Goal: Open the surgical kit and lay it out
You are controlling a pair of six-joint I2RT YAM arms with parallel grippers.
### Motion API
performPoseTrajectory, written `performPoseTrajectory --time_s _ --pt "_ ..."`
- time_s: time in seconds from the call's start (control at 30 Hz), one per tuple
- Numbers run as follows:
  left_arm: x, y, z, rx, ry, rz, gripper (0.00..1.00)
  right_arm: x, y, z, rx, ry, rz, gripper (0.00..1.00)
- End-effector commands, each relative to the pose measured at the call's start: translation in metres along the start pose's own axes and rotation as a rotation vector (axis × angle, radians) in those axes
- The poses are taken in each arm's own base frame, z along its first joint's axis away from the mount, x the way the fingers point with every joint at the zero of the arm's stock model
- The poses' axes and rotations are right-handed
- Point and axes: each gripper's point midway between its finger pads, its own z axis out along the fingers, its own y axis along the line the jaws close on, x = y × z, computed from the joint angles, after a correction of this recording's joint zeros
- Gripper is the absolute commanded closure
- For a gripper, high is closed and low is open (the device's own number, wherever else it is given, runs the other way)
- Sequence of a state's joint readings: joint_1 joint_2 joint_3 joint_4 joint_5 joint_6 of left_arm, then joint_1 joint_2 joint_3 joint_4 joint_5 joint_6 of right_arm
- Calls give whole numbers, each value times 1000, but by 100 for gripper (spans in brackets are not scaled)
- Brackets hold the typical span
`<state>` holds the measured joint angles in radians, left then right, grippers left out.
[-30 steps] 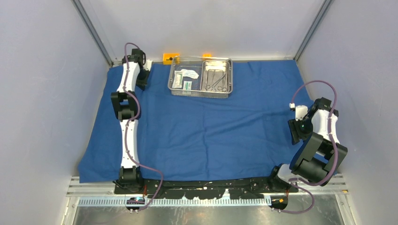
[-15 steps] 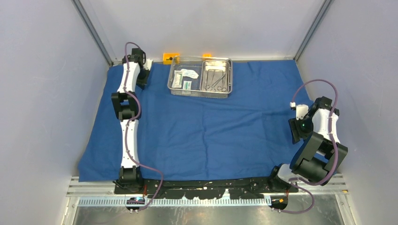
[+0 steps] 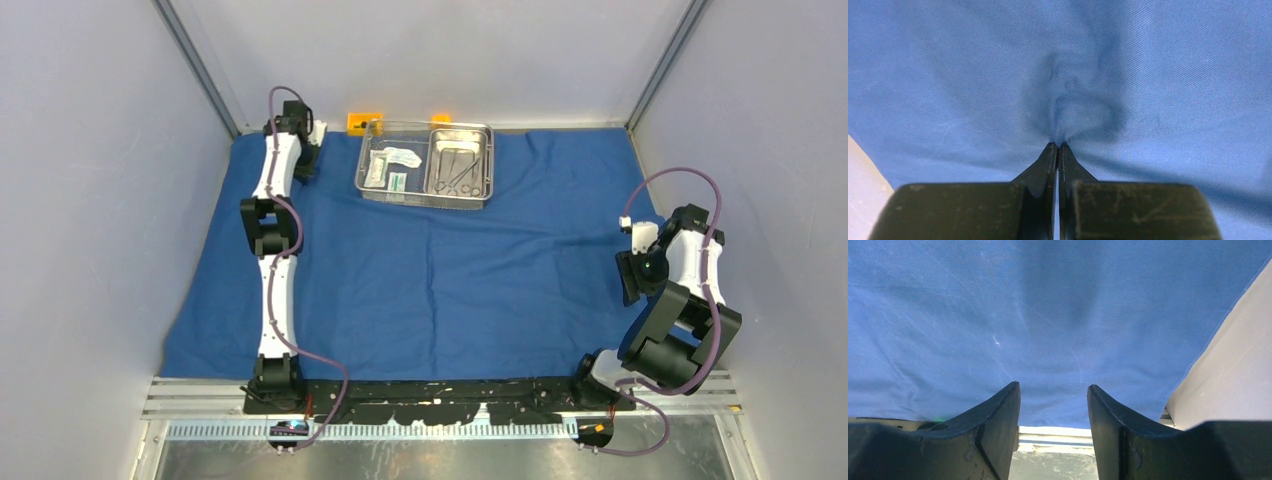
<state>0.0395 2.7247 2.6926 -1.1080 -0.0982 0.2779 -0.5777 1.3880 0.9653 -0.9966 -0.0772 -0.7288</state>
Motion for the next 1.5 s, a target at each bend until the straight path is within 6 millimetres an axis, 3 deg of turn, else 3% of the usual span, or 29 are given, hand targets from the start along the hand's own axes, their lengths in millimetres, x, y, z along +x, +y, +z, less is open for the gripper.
performPoseTrajectory --time_s 0.0,0.2,0.27,0.33,0.4,0.6,0.7,0.8,0.83,0.97,1.13,1.27,1.37,1.47 --pt "-13 47 17 -158 -74 -2 100 -8 -3 -9 10 -32 7 43" --pt "-6 30 -4 -79 -75 7 100 -29 0 -13 -27 -108 58 43" --pt "-8 27 -15 -58 -84 9 91 -45 0 -17 -39 -155 82 43" --pt "-12 24 -29 -43 -98 6 78 -68 1 -21 -38 -211 90 43" --pt "-16 23 -44 -31 -116 2 58 -95 1 -25 -20 -274 110 43" --pt "-27 21 -87 -11 -186 -20 17 -194 -6 -25 75 -460 179 41" --pt "-23 18 -98 -2 -196 -26 9 -239 -16 -18 97 -512 221 41" --pt "-15 16 -103 1 -189 -26 6 -269 -25 5 107 -494 234 42" --pt "-12 14 -102 2 -186 -25 5 -273 -27 22 105 -461 233 42" --pt "3 8 -101 13 -167 -22 4 -285 -32 54 81 -400 220 36" --pt "18 5 -98 5 -148 -13 4 -287 -19 73 -1 -381 225 28" --pt "24 5 -97 -5 -141 -4 4 -278 -14 87 -15 -336 217 27" --pt "30 5 -95 -10 -136 -1 4 -265 -14 101 -7 -290 205 34" --pt "34 4 -95 -13 -137 3 4 -253 -13 113 -3 -241 192 52"
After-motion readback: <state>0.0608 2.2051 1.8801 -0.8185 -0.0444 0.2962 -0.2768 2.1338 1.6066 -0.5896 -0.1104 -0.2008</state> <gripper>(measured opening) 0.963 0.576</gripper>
